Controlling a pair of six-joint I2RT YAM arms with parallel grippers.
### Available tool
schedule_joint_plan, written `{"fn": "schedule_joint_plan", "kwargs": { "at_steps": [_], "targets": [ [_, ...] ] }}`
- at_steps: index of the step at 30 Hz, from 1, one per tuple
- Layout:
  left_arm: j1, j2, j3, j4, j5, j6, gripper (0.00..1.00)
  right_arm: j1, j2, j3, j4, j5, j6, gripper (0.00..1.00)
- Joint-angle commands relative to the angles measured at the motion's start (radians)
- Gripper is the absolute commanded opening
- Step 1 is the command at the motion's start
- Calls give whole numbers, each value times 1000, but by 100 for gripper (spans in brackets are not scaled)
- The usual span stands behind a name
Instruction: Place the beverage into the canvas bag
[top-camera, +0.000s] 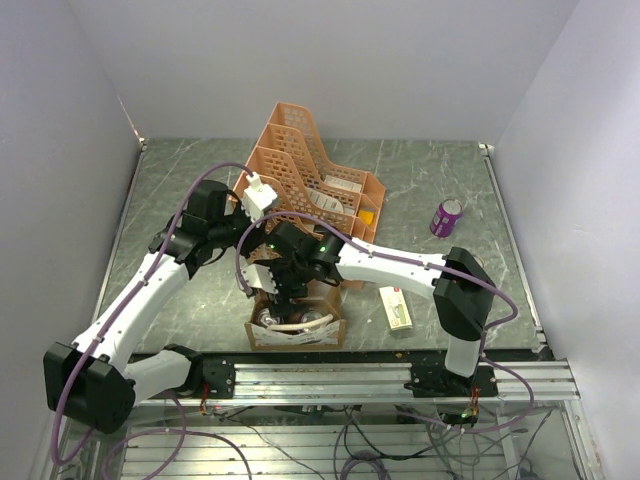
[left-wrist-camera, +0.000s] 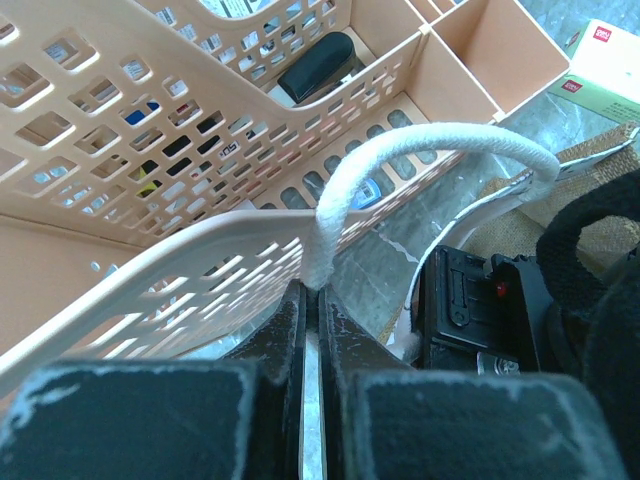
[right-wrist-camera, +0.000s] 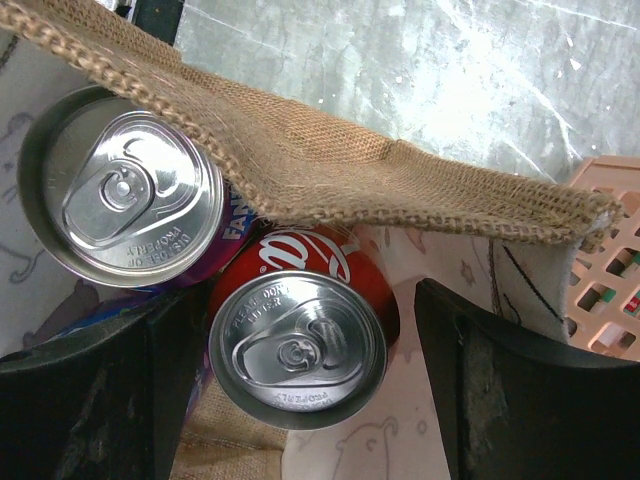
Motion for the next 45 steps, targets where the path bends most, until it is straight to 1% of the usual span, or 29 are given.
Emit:
{"fn": "schedule_joint_plan", "kwargs": {
  "at_steps": [1, 15, 28, 39, 45],
  "targets": [
    [6, -19, -9, 38, -7, 12, 7, 4, -23, -8, 21, -17, 11, 83],
    [6, -19, -11, 38, -8, 9, 7, 4, -95, 4, 1, -2, 7, 85],
    [16, -5, 9, 34, -5, -15, 7, 3, -166, -31, 12, 50, -5, 85],
    [21, -4, 11, 32, 19, -6, 7, 2, -252, -86, 31, 109, 19, 81],
    [19, -15, 4, 35, 30, 1, 7, -28, -286, -106, 46, 122, 38, 78]
  ]
}}
